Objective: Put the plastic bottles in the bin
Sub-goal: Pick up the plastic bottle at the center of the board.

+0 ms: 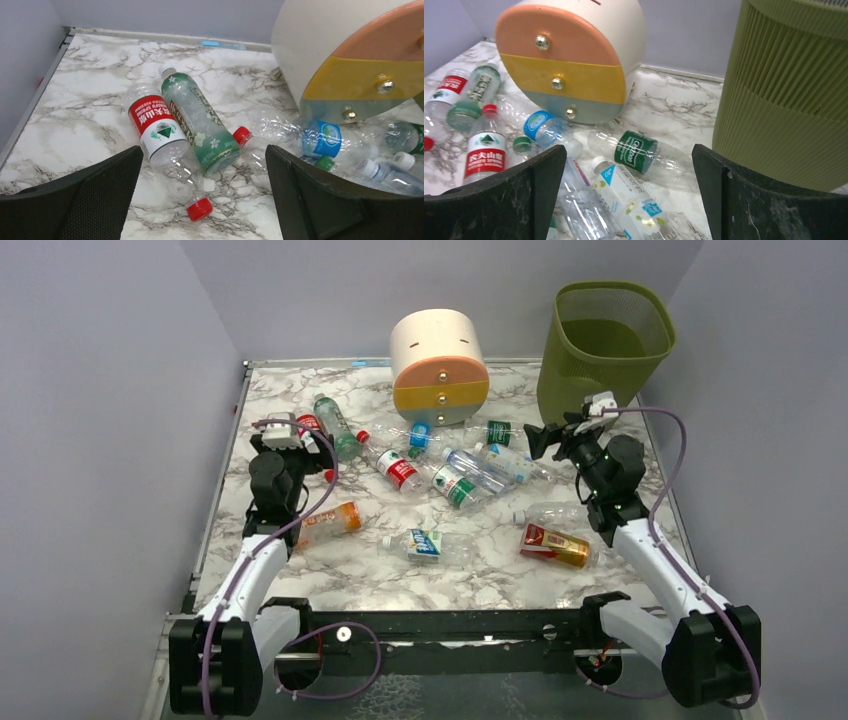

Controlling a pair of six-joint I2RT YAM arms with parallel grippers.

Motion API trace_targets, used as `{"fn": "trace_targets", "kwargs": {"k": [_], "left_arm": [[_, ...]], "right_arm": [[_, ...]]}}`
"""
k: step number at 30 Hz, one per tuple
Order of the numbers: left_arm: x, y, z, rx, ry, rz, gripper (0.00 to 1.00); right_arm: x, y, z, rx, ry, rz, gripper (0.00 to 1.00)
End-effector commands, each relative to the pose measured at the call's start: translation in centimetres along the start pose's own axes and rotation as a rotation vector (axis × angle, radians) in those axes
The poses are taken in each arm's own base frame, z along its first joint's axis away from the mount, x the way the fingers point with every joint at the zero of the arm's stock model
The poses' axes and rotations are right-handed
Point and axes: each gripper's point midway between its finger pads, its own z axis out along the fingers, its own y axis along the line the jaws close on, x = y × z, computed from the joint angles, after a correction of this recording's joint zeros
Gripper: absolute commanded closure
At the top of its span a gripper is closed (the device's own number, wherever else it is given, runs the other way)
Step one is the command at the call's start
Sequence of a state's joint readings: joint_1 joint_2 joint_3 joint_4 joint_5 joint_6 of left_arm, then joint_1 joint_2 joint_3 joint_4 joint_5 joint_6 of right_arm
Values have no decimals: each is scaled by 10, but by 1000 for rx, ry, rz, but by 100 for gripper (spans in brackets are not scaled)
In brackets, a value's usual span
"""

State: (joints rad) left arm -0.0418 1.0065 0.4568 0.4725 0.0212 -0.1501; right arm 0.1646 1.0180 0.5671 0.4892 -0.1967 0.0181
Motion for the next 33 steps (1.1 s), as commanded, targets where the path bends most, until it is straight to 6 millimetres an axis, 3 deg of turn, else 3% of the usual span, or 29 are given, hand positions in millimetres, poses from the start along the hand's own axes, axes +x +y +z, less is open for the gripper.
{"fn": "trace_targets", "kwargs": {"k": [1, 6, 13, 17, 26, 29, 33], "left_arm": [[-31, -16, -9, 44, -12, -67, 1], [-63, -30, -12, 84, 2, -116, 1], [-80, -56, -23, 171, 90, -243, 1], [-73, -72, -38, 231, 171, -336, 1], [-49, -106, -99, 415, 302, -409, 1], [-39, -118, -113, 497, 349, -434, 1], [-16, -120, -121, 493, 423, -507, 1]], "right_arm": [[-8, 20, -1, -86, 98, 80, 1], [-41, 33, -4, -152, 84, 92, 1], [-73, 47, -19, -208, 40, 123, 1], [-80, 51, -28, -208, 28, 160, 1], [-89, 54, -41, -202, 73, 189, 1], [-80, 52, -43, -183, 114, 200, 1], [-58, 47, -45, -131, 208, 253, 1]]}}
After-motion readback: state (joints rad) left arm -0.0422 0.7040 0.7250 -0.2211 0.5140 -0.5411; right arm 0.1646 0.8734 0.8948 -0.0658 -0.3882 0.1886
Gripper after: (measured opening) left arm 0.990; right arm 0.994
